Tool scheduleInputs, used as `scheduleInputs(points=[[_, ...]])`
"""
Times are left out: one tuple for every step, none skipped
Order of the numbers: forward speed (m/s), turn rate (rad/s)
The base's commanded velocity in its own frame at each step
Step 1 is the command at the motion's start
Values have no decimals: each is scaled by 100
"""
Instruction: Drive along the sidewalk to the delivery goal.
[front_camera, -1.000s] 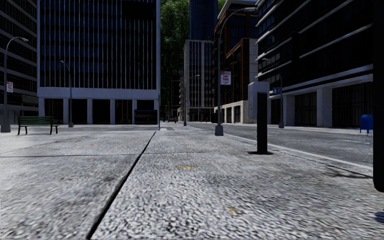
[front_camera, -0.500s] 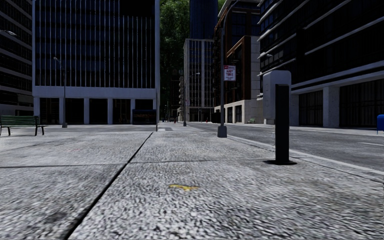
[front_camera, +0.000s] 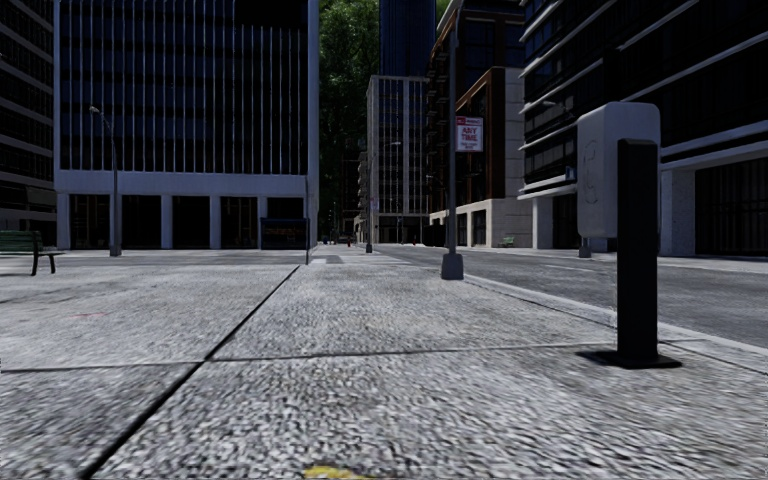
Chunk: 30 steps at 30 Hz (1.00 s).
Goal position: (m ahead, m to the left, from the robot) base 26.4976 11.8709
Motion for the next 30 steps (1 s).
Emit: scheduleInputs(points=[[200,0],[200,0],[200,0],[200,0],[200,0],[200,0],[200,0],[200,0],[200,0],[200,0],[200,0],[200,0],[200,0],[200,0],[200,0],[200,0],[200,0],[200,0],[200,0],[200,0],[200,0],[200,0],[200,0],[200,0],[200,0],[200,0],[200,0],[200,0],[200,0],[200,0]])
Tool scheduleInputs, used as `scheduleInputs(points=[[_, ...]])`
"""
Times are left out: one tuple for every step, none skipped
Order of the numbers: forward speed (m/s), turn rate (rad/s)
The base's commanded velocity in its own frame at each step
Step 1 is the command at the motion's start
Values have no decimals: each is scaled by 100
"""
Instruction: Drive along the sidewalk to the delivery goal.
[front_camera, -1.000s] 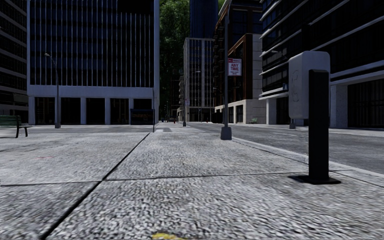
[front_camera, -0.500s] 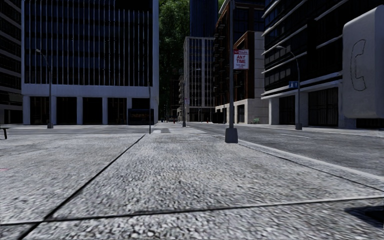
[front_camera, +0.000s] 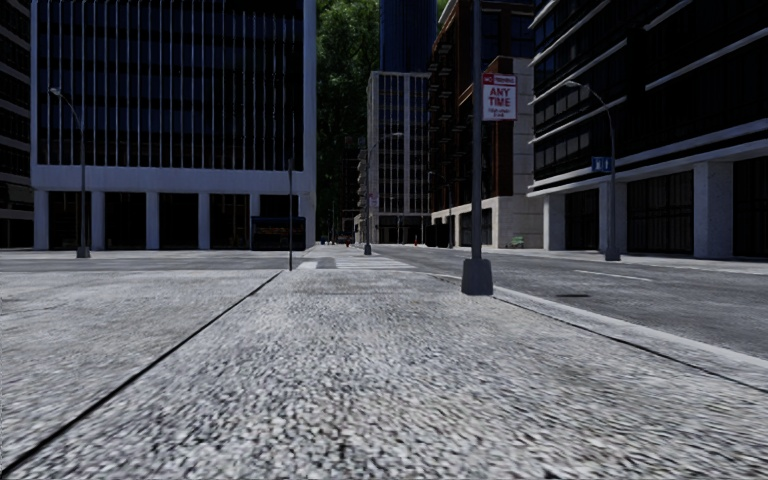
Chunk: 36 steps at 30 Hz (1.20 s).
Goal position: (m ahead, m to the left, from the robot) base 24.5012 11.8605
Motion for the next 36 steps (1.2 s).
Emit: scheduleInputs(points=[[200,0],[200,0],[200,0],[200,0],[200,0],[200,0],[200,0],[200,0],[200,0],[200,0],[200,0],[200,0],[200,0],[200,0],[200,0],[200,0],[200,0],[200,0],[200,0],[200,0],[200,0],[200,0],[200,0],[200,0],[200,0],[200,0],[200,0],[200,0],[200,0],[200,0],[200,0],[200,0],[200,0],[200,0],[200,0],[200,0]])
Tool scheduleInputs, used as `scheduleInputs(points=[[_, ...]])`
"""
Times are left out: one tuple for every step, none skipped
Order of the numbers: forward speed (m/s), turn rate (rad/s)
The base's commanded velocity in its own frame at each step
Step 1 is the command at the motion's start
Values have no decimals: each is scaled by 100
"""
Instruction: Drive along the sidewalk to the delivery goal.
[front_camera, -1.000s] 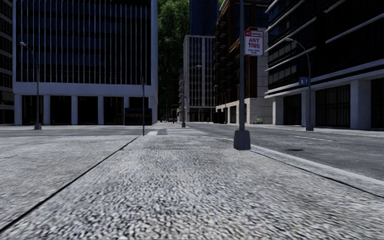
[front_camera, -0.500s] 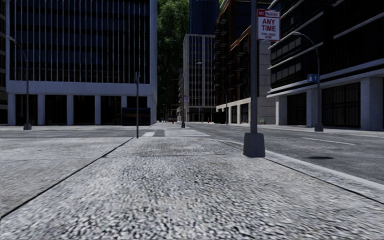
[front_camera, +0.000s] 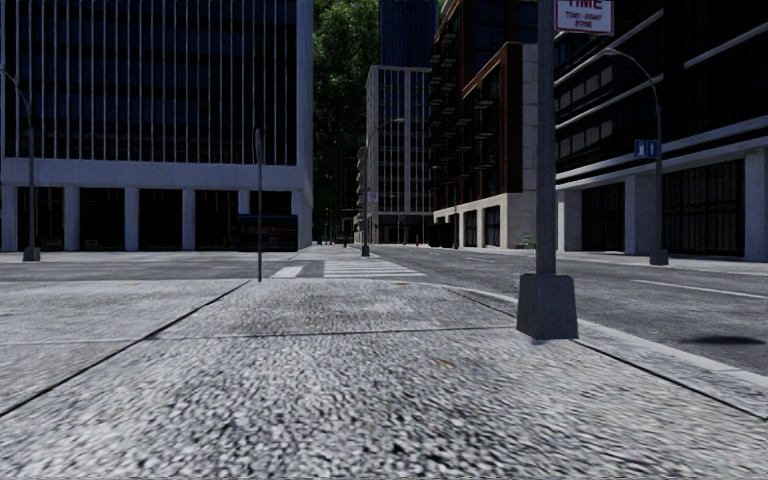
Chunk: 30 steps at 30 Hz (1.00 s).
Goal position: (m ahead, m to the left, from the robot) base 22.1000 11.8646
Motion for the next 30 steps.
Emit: scheduleInputs(points=[[200,0],[200,0],[200,0],[200,0],[200,0],[200,0],[200,0],[200,0],[200,0],[200,0],[200,0],[200,0],[200,0],[200,0],[200,0],[200,0],[200,0],[200,0],[200,0],[200,0],[200,0],[200,0],[200,0],[200,0],[200,0],[200,0],[200,0],[200,0],[200,0],[200,0]])
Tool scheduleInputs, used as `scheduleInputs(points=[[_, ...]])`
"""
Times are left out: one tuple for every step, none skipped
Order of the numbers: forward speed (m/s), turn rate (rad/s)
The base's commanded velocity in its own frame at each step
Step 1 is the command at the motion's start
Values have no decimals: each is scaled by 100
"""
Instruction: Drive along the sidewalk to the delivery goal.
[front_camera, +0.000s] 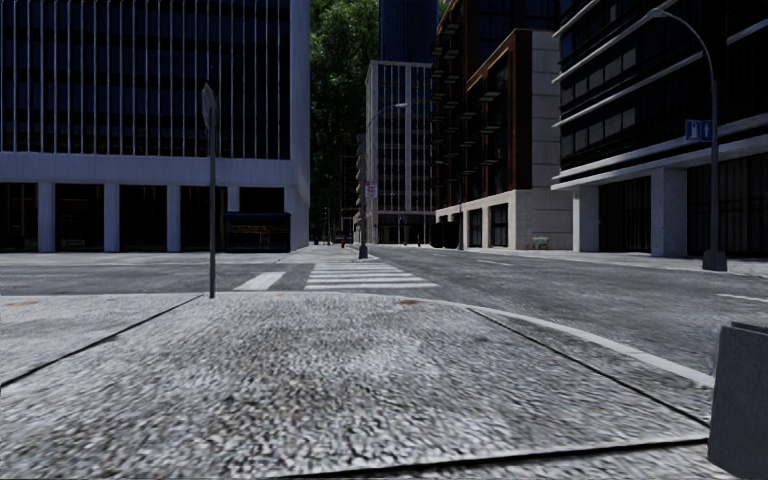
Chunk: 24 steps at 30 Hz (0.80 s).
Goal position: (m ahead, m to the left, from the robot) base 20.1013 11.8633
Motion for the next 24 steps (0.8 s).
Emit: scheduleInputs(points=[[200,0],[200,0],[200,0],[200,0],[200,0],[200,0],[200,0],[200,0],[200,0],[200,0],[200,0],[200,0],[200,0],[200,0],[200,0],[200,0],[200,0],[200,0],[200,0],[200,0],[200,0],[200,0],[200,0],[200,0]])
